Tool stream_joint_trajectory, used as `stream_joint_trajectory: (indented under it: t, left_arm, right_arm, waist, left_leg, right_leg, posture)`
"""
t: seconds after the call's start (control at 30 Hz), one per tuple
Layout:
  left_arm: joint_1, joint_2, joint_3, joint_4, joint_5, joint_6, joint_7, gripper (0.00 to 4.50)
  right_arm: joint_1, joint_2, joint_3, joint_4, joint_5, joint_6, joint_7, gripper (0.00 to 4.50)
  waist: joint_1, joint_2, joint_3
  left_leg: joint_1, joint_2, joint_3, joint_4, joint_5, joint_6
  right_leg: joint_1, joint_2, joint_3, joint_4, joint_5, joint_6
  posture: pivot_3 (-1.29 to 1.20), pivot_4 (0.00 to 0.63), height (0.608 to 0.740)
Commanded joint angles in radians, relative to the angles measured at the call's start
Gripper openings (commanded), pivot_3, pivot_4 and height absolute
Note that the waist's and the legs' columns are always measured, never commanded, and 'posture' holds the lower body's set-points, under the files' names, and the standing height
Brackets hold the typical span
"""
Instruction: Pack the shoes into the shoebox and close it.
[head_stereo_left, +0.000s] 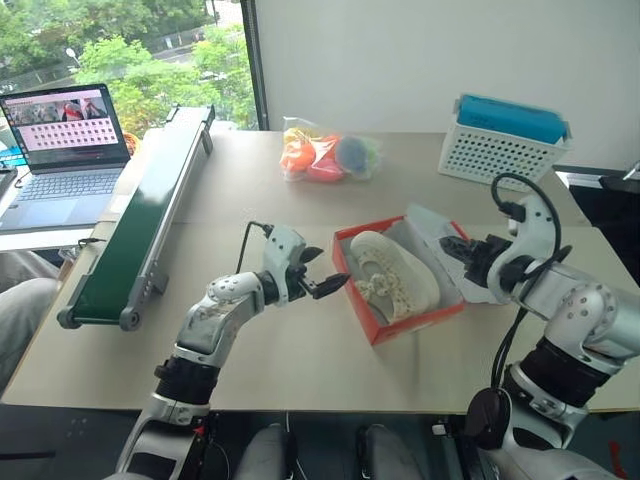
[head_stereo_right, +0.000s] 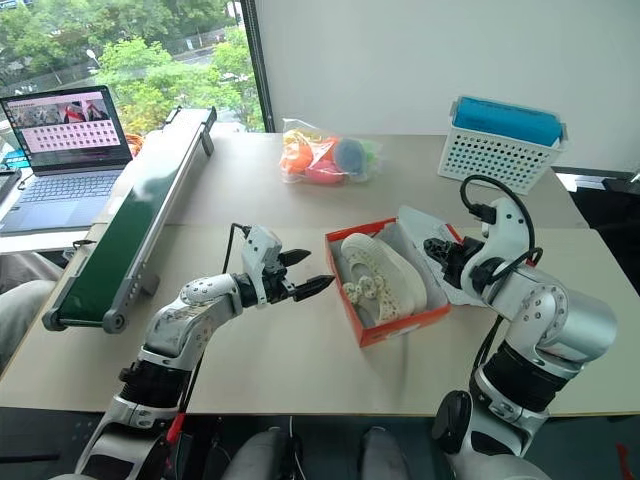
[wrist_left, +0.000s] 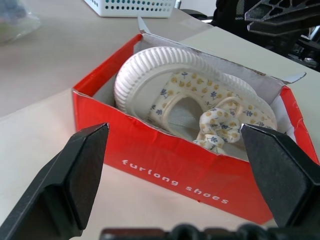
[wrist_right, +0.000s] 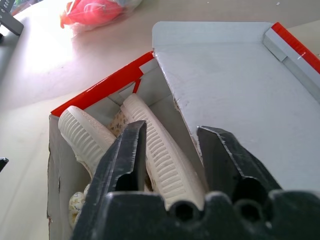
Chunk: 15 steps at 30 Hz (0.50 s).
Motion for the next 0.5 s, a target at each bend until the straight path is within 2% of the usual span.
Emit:
stream_joint_trajectory:
  t: [0.03,0.1,0.27,0.5]
  left_arm:
    - [-0.027,-0.004,0.001,-0.003,0.004,-0.028,-0.015,4.5]
    - [-0.027,-0.005,-0.001,-0.001,0.007,-0.03,-0.017,4.5]
    - [-0.024,-0.008,0.002,-0.005,0.012,-0.028,-0.015,4.5]
    - [-0.009,-0.013,0.004,-0.027,0.011,-0.017,-0.003,4.5]
  right_arm:
    - [-0.018,0.003,0.058,-0.031,0.021,0.003,-0.02,2.16]
    - [-0.014,-0.005,0.131,-0.012,0.023,-0.031,-0.022,1.69]
    - [-0.05,-0.025,0.271,0.075,0.044,-0.104,-0.002,0.13]
    - [-0.129,-0.085,0.421,0.376,0.025,-0.324,0.044,0.05]
  waist:
    - [-0.002,0.0,0.0]
    - [-0.004,0.0,0.0]
    - [-0.011,0.0,0.0]
    - [-0.01,0.0,0.0]
  left_leg:
    - [0.0,0.0,0.0,0.0,0.0,0.0]
    - [0.0,0.0,0.0,0.0,0.0,0.0]
    - [0.0,0.0,0.001,0.0,0.0,0.0]
    - [0.001,0.0,0.001,0.001,0.0,0.0]
  right_leg:
    - [0.0,0.0,0.0,0.0,0.0,0.0]
    - [0.0,0.0,0.001,0.0,0.0,0.0]
    - [0.0,0.0,0.001,0.0,0.0,0.0]
    - [0.001,0.0,0.0,0.0,0.0,0.0]
  posture:
    - [0.0,0.15,0.705]
    - [0.0,0.15,0.705]
    - [0.0,0.15,0.705]
    - [0.0,0.15,0.705]
